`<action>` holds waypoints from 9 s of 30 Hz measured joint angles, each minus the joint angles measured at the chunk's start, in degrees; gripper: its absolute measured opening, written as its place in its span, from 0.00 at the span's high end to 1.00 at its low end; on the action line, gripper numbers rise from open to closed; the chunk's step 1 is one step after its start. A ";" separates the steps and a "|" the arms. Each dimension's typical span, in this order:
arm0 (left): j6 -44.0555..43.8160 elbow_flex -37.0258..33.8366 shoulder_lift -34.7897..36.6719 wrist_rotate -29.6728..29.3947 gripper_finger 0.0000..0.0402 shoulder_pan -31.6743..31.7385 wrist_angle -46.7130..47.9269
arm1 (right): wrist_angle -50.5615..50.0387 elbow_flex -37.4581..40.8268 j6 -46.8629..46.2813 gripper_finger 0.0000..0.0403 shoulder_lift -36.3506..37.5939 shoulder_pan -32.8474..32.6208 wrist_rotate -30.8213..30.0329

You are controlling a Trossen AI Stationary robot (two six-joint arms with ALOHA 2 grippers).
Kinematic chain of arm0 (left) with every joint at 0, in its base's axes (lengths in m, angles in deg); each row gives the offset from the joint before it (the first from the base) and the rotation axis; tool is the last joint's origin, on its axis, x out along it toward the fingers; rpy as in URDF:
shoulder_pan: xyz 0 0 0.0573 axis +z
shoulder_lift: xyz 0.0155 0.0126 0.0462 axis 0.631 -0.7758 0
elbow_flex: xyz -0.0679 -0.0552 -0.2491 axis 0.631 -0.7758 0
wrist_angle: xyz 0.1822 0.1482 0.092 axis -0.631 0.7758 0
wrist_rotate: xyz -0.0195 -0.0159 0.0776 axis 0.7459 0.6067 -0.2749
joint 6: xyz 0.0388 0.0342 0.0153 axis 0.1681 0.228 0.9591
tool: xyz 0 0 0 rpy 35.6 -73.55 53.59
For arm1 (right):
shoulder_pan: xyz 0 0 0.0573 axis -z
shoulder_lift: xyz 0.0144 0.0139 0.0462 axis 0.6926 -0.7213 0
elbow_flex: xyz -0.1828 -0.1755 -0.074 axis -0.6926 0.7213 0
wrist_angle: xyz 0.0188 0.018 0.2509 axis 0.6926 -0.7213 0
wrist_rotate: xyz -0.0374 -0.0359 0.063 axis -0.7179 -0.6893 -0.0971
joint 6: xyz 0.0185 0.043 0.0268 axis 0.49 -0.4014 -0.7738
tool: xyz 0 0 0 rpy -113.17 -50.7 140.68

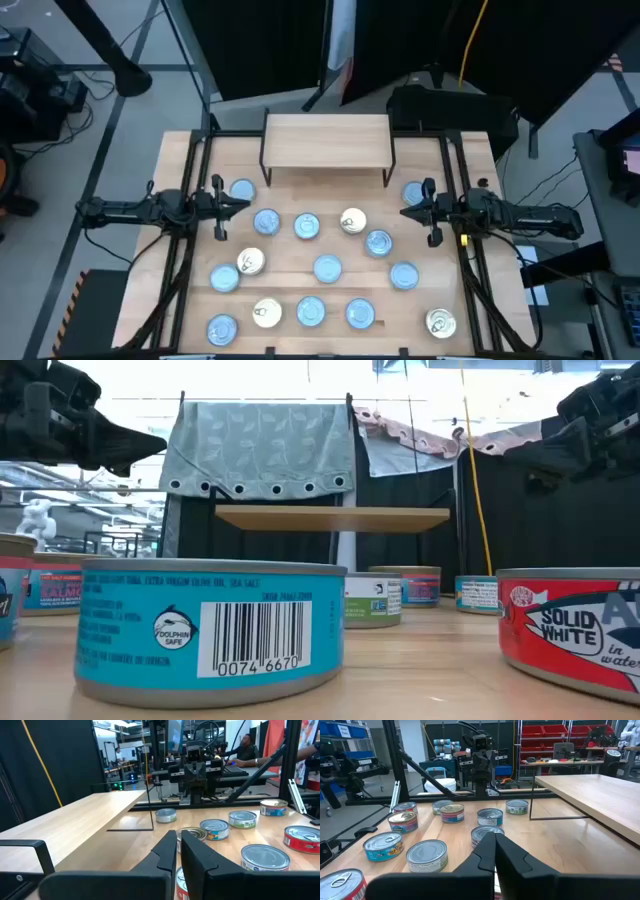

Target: Stack canned seafood by type on shelf

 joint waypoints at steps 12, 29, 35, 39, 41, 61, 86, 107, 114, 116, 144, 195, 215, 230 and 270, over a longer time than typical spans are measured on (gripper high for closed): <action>0.01 0.01 0.02 0.00 0.93 0.00 0.00 | 0.00 0.00 -0.01 1.00 0.00 -0.01 0.01; 0.01 0.01 0.02 0.00 0.93 0.00 -0.02 | 0.00 0.00 -0.01 1.00 -0.01 0.00 0.00; 0.00 0.00 0.02 0.00 0.93 0.00 0.00 | 0.00 0.01 0.00 1.00 0.00 -0.02 0.02; 0.01 0.01 0.01 0.00 0.93 0.00 0.00 | 0.00 0.00 -0.01 1.00 0.01 -0.02 0.02; 0.01 0.01 0.01 0.00 0.93 0.00 -0.02 | 0.00 0.00 0.01 1.00 -0.01 -0.02 0.00; 0.00 0.00 0.02 0.00 0.93 0.00 -0.01 | 0.00 0.02 -0.01 1.00 -0.01 0.00 0.02; -1.46 13.68 -2.30 -1.22 0.93 -0.04 -0.18 | 0.02 0.02 -0.01 1.00 -0.01 0.00 0.00; -0.31 77.50 -42.35 -1.16 0.93 -0.04 39.56 | 0.91 0.09 1.53 1.00 -0.05 0.00 -0.86; -4.79 75.51 -49.63 9.08 0.93 -0.17 44.54 | 1.53 0.09 2.90 1.00 -0.05 0.00 -1.25; -6.58 72.70 -49.88 10.47 0.93 -0.87 44.39 | 1.73 0.09 3.00 1.00 -0.05 0.00 -1.32; -10.86 50.14 -41.71 1.64 0.93 -6.70 23.19 | -43.12 -59.82 -8.89 1.00 -42.36 -0.98 -8.14; -58.44 44.39 -61.27 -9.81 0.99 3.37 64.57 | -47.60 -45.70 -38.57 1.00 -53.36 -23.30 -20.96; -54.26 40.46 -70.38 -9.35 1.00 10.80 57.47 | -47.58 -45.72 -38.78 1.00 -53.36 -23.30 -20.96; -55.52 40.46 -77.94 -10.39 1.00 12.35 57.25 | -47.58 -45.75 -38.57 1.00 -53.36 -23.30 -20.96; -66.84 33.94 -79.54 -6.53 1.00 1.87 52.51 | -47.60 -45.75 -38.72 1.00 -53.36 -23.28 -20.94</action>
